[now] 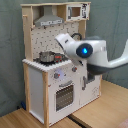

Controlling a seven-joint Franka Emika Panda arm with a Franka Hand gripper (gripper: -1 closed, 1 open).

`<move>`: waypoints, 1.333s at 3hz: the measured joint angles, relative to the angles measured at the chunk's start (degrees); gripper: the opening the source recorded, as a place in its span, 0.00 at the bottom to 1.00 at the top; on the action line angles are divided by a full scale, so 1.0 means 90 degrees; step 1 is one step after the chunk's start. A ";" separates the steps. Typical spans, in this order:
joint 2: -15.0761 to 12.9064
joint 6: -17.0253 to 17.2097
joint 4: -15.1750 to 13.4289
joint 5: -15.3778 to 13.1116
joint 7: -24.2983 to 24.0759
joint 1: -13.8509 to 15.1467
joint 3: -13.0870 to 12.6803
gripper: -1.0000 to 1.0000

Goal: Play with the kitchen

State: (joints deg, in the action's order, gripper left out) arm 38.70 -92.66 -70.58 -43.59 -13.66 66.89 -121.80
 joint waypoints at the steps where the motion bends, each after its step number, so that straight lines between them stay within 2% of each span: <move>1: 0.0146 -0.0032 -0.0379 -0.0434 -0.0007 -0.0313 -0.0175 1.00; 2: 0.0253 -0.0163 -0.0798 -0.0976 -0.0005 -0.0626 -0.0348 1.00; 4: 0.0276 -0.0501 -0.1593 -0.1985 0.0042 -0.1094 -0.0469 1.00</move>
State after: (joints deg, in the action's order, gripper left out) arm 41.19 -97.17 -84.91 -61.45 -13.29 57.04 -126.02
